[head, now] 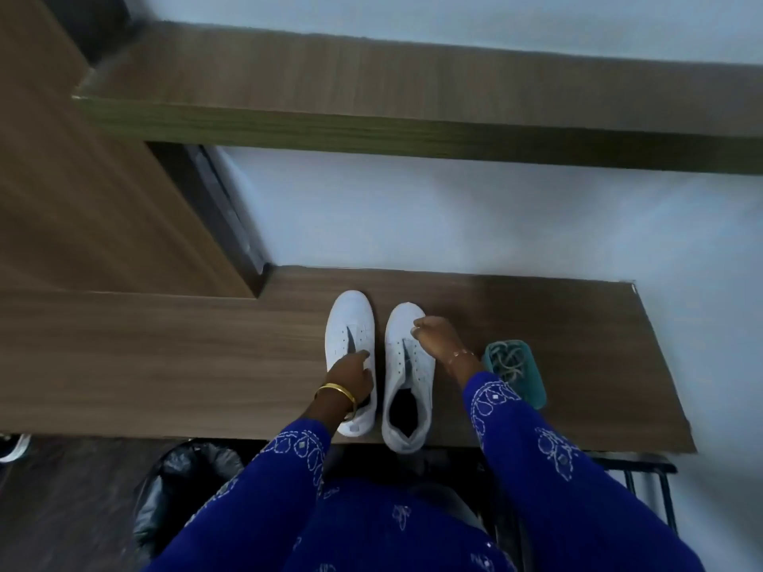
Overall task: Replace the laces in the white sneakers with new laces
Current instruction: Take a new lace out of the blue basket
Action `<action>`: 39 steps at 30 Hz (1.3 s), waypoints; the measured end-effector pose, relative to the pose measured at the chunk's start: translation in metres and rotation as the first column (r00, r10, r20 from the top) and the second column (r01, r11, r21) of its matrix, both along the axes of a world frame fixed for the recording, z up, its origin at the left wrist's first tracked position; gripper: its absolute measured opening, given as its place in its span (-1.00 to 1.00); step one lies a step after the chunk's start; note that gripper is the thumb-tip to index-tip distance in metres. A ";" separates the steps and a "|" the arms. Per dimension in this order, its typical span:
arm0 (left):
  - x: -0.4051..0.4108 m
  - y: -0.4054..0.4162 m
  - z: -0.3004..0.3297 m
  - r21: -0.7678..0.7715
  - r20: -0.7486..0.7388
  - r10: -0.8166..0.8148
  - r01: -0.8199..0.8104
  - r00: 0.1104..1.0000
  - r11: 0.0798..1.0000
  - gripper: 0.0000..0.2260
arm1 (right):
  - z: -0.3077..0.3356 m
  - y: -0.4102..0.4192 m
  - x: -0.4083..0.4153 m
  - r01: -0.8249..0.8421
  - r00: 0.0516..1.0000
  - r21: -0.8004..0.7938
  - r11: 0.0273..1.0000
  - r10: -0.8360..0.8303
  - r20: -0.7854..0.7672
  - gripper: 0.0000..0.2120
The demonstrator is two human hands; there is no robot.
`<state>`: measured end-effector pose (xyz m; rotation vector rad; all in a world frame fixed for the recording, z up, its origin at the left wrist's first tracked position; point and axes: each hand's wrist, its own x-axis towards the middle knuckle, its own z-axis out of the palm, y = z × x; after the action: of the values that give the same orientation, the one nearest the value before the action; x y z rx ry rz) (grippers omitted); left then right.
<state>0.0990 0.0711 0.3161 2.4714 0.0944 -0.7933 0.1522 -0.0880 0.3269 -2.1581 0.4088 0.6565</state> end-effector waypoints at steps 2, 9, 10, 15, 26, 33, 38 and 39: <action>-0.008 -0.004 -0.007 0.030 -0.018 0.002 -0.001 1.000 1.000 -0.62 | -0.007 -0.002 -0.002 -0.044 0.999 0.006 0.999 0.044 -0.016 -0.64; -0.017 -0.002 -0.035 0.074 -0.069 -0.083 0.088 0.994 0.993 -0.77 | -0.043 0.002 -0.015 -0.234 0.972 -0.069 0.970 0.233 -0.025 -0.64; -0.016 -0.002 -0.043 0.072 -0.055 -0.094 0.098 0.994 0.993 -0.77 | -0.050 0.004 -0.018 -0.226 0.974 -0.062 0.972 0.225 -0.017 -0.63; -0.021 -0.001 -0.081 0.102 -0.003 -0.160 0.160 0.987 0.982 -0.71 | -0.084 0.013 -0.034 -0.165 0.959 -0.133 0.977 0.190 0.209 -0.64; -0.043 0.003 -0.114 0.250 0.307 -0.268 0.194 0.913 0.949 -0.71 | -0.111 0.019 -0.085 -0.142 0.731 -0.395 0.908 0.365 0.577 -0.76; -0.065 -0.001 -0.101 0.331 0.290 -0.358 0.258 0.888 0.908 -0.68 | -0.111 0.017 -0.138 -0.153 0.662 -0.510 0.846 0.471 0.583 -0.82; -0.075 -0.004 -0.096 0.360 0.265 -0.385 0.280 0.884 0.890 -0.67 | -0.109 0.016 -0.168 -0.250 0.660 -0.664 0.704 0.626 0.416 -0.76; -0.075 -0.004 -0.097 0.364 0.266 -0.389 0.282 0.882 0.888 -0.67 | -0.112 0.017 -0.171 -0.265 0.655 -0.691 0.672 0.652 0.383 -0.77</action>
<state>0.0238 0.0672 0.2191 2.9428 -0.3785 -0.5100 -0.0193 -0.0715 0.2151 -2.9621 -0.4251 0.0355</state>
